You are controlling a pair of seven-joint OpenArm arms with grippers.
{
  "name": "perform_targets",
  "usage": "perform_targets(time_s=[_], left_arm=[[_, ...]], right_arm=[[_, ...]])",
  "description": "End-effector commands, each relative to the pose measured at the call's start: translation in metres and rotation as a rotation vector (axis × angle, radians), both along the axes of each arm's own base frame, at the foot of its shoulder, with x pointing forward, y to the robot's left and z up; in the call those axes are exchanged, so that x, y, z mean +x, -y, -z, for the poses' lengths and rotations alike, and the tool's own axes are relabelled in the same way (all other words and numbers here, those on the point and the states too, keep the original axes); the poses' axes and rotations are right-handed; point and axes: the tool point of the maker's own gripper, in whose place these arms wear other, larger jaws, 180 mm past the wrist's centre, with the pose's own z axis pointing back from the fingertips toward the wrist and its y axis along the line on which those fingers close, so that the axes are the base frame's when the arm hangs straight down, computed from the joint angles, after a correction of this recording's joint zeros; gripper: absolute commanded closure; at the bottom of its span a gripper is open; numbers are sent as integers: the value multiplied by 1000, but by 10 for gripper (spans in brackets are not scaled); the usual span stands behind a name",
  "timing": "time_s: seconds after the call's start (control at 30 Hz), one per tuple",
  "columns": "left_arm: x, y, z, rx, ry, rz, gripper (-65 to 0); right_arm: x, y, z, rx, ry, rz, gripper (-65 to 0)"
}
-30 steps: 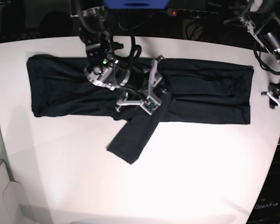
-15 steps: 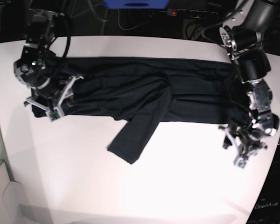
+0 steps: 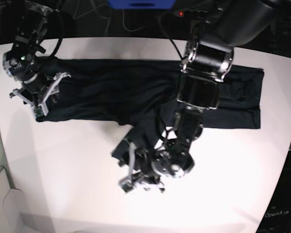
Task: Fold the T-shirt properly
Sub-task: 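Release the sleeve and move the left gripper toward the sleeve cuff, then grasp the sleeve cuff with the left gripper and lift it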
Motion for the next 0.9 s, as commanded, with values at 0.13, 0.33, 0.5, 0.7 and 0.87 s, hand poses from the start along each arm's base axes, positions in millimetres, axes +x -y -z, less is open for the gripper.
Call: perform_targets(time_s=[0.13, 0.33, 0.5, 0.7, 0.87], left_arm=[[9, 9, 14, 40, -3, -62, -325], [5, 11, 50, -40, -71, -144, -360], [1, 20, 61, -135, -138, -151, -398], [10, 26, 46, -232, -153, -181, -400], [16, 24, 47, -253, -122, -233, -403]], right_arm=[[8, 2, -12, -6, 46, -3, -273], [10, 1, -14, -4, 52, -4, -273], [11, -3, -13, 8, 55, -5, -273], [11, -7, -12, 21, 55, -4, -273], [10, -7, -11, 21, 52, -4, -273]])
